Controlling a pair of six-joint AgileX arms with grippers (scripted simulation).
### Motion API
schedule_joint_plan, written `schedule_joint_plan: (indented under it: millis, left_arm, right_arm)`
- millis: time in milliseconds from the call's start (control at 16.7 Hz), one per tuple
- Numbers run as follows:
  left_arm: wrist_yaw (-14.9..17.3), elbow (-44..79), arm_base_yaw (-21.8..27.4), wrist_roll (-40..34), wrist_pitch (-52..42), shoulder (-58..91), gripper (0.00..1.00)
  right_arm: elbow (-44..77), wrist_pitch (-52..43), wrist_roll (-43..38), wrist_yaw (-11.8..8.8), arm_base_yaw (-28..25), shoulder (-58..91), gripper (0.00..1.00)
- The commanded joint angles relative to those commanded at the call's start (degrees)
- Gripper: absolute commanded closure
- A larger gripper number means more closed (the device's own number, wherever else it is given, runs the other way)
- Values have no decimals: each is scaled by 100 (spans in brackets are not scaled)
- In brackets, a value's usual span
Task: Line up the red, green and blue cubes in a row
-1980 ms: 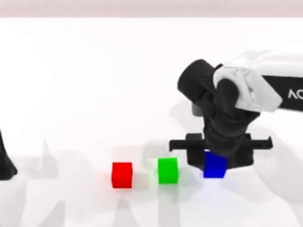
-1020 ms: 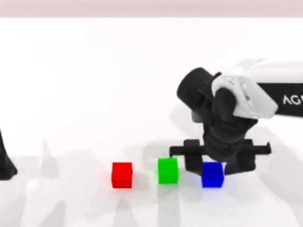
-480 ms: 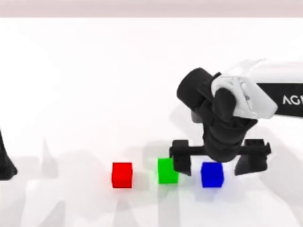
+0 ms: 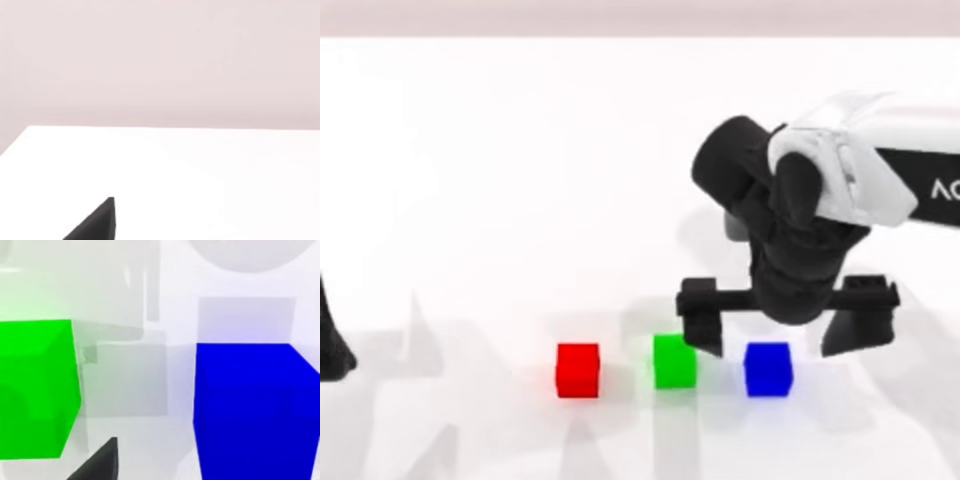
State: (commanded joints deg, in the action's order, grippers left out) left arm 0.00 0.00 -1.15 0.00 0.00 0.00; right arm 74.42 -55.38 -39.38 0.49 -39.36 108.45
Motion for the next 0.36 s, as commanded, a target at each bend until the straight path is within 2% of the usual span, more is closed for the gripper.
schedule_joint_plan:
  millis: [180,360]
  left_arm:
    - [0,0,0,0,0,0,0]
    - [0,0,0,0,0,0,0]
  right_arm:
    - [398,-653,4,-1,-19,-215,0]
    - [548,-857,15,1,-23,-320,0]
